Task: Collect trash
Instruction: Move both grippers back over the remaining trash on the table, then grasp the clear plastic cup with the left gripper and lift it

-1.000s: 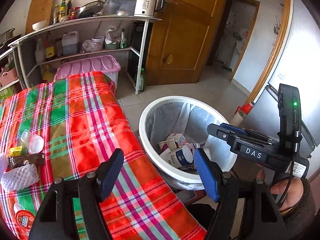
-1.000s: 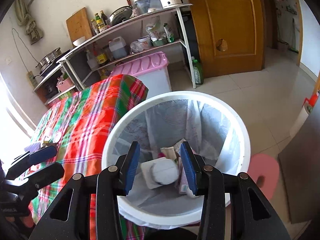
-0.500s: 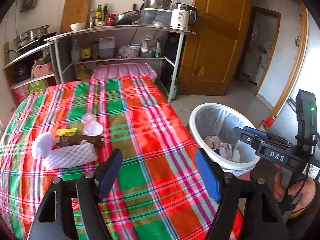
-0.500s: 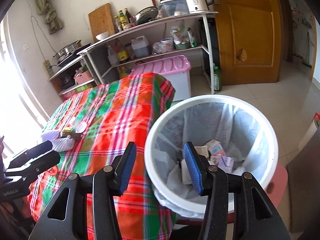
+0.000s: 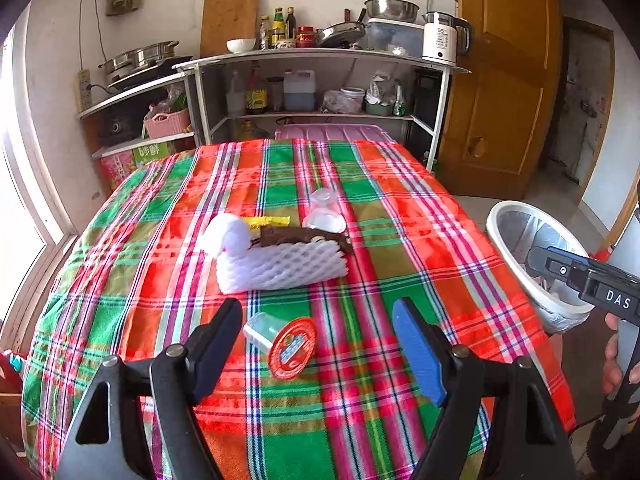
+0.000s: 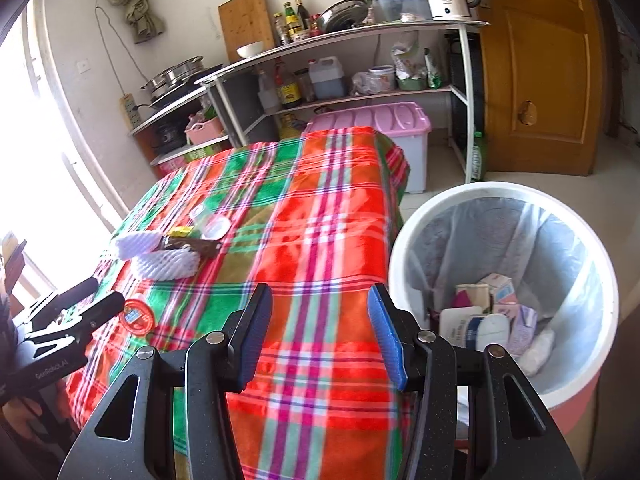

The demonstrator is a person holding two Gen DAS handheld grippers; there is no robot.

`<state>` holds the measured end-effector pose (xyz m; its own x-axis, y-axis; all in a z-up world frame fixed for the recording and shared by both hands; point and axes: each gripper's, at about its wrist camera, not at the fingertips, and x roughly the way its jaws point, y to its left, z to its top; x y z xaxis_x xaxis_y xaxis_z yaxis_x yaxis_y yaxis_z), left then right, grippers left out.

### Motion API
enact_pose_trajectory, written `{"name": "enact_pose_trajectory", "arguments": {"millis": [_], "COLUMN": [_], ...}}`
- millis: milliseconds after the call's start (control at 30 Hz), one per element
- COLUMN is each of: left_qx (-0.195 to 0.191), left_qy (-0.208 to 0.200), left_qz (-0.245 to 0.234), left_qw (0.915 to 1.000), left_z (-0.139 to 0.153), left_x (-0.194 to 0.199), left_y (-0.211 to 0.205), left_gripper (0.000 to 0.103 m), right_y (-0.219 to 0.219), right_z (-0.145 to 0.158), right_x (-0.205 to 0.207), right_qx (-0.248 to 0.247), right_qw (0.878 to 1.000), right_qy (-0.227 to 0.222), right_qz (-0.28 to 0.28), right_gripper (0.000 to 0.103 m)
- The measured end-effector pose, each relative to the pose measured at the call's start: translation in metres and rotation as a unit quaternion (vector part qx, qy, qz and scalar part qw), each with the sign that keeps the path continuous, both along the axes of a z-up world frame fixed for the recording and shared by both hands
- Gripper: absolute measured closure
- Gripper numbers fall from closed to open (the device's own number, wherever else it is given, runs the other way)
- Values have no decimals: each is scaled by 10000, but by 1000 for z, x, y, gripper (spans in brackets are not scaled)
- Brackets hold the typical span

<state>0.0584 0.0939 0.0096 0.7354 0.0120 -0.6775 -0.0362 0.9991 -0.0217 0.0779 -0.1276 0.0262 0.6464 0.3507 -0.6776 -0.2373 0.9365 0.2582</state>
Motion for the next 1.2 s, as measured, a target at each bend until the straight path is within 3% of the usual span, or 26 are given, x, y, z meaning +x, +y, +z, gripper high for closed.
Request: {"name": "enact_pose_trajectory", "arguments": {"millis": [567,700,967,1033,1200], "left_qx": [-253,-390,-551,-567,-648], "left_qy": [587,518,646,658,626], "left_qz": [154,206,303,322,385], "left_qw": [9978,9977,9959,9957,9952], "left_z": [-47,-47,-51,-51,-51], "left_x": [22,24,25,23,18], "left_y": [18,24,41,47,62], "left_gripper": [23,24,39,47,54], "right_y": [64,78,110,119,140], "right_z": [-18,-18,-17,-18,-21], "right_x": [18,24,33,34,39], "right_qx": [-222,-288,-381,-430,-489], "right_qw": [9979,9971,9940,9925,9896], "right_qy": [195,212,192,188,190], "right_qz": [582,670,1011,1133,1339], "right_gripper": [52,52,52,52,52]}}
